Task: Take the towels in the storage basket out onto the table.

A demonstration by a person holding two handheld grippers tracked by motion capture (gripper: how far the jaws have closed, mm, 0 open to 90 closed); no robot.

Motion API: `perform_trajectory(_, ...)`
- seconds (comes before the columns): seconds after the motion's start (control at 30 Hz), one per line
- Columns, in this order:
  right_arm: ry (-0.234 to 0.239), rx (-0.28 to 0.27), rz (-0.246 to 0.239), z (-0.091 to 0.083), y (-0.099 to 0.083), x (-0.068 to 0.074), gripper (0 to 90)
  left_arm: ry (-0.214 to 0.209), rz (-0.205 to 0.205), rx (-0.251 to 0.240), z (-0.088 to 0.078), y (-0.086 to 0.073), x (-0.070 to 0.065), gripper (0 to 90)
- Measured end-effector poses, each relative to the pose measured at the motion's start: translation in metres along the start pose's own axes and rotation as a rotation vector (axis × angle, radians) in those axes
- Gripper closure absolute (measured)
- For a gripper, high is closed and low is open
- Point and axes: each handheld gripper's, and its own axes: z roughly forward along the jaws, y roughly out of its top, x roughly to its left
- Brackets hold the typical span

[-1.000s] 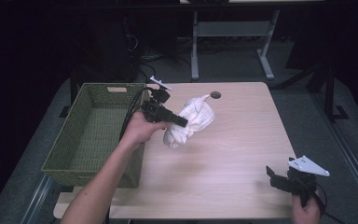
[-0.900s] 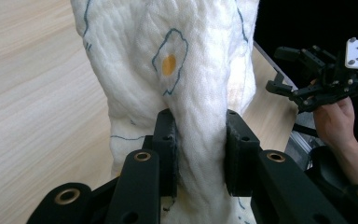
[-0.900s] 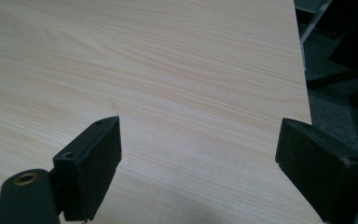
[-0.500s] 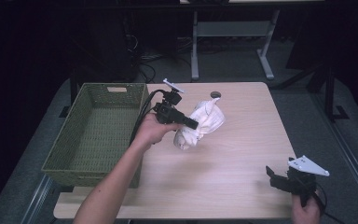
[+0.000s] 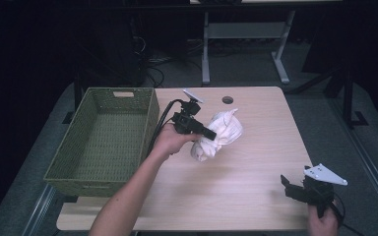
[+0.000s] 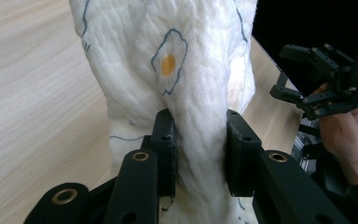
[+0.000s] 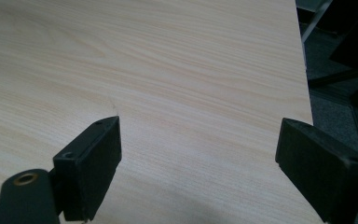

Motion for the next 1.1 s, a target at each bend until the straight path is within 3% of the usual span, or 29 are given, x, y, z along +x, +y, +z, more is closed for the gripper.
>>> perform_trajectory(0.43, 0.001, -0.002, -0.002, -0.001, 0.0, -0.002, 13.9, 0.003, -0.016, 0.013, 0.027, 0.001, -0.001, 68.1)
perform_trajectory(0.87, 0.002, 0.003, -0.001, 0.0, 0.0, -0.001, 13.9, 0.001, -0.063, 0.02, 0.053, -0.004, 0.004, 67.3)
perform_trajectory(1.1, 0.003, 0.0, 0.002, 0.0, -0.001, -0.002, 13.9, 0.01, -0.066, 0.039, 0.064, -0.007, 0.009, 66.3)
